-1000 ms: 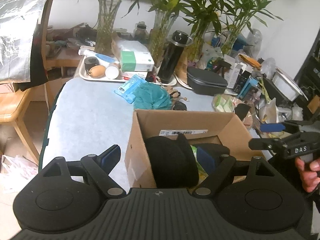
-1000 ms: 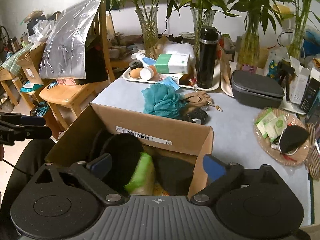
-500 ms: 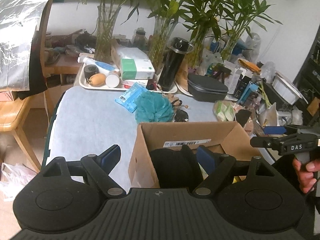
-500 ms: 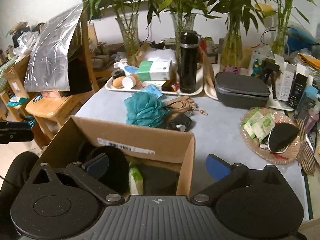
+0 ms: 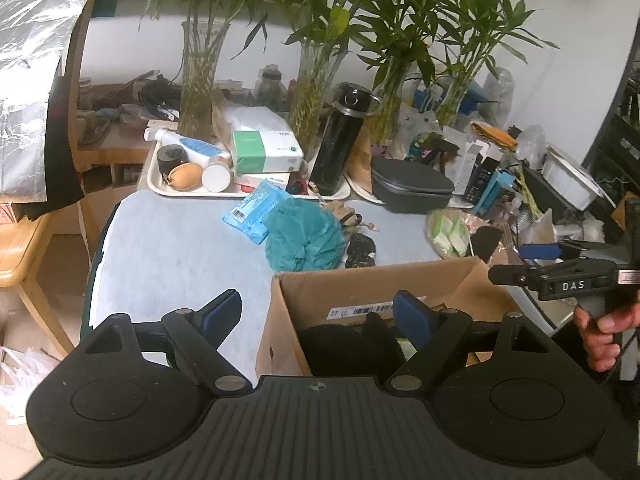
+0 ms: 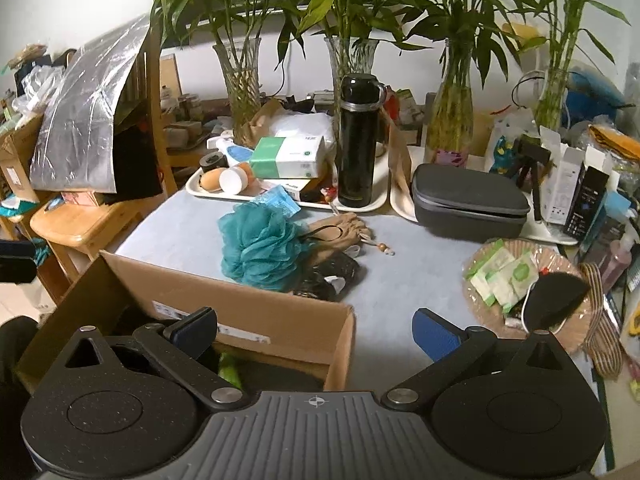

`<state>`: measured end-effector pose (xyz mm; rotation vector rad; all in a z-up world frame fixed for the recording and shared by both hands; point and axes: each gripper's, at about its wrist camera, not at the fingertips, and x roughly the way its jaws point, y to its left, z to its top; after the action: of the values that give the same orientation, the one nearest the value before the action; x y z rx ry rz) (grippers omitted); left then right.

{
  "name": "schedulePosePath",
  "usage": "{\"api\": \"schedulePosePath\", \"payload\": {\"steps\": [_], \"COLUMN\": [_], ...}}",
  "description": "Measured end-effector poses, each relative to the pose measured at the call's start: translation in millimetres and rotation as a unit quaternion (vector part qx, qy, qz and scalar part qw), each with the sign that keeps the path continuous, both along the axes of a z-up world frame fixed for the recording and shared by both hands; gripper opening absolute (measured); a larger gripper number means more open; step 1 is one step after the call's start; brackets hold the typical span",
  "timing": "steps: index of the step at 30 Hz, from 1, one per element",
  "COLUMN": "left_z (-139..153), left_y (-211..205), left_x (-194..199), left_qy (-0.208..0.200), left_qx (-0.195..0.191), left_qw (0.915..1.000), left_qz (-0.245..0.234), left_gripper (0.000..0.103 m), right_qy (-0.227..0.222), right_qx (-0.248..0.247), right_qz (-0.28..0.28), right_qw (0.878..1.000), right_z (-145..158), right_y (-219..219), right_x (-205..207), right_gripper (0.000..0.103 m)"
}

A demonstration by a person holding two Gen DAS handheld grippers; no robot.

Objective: Organize soft objects
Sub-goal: 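Move the left gripper to the teal mesh sponge while the right gripper approaches the black plastic bundle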

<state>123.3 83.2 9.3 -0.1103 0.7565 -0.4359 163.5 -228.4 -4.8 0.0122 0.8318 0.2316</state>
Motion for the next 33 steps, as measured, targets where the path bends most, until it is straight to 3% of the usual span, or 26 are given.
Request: {"api": "schedulePosePath", "payload": {"steps": [17, 33], "left_z": [-16.3, -30.7], "left_y": [3.4, 4.8], "left_x": [41.0, 83.3], "left_qy": [0.003, -0.003], "left_qx": [-0.022, -0.035], "left_qw": [0.9997, 0.9991], "left_qz": [0.000, -0.023], "left_gripper": [0.084, 0.083], "right_qy": [0.021, 0.048], "right_qx": [0.001, 0.041], "right_qz": [-0.022, 0.033], "right_qw": [1.000, 0.997], "right_z": [-38.5, -68.9], "right_y": [-27.2, -32.4], "right_x": [62.4, 127.6], "right_gripper": [0.103, 0.103]}}
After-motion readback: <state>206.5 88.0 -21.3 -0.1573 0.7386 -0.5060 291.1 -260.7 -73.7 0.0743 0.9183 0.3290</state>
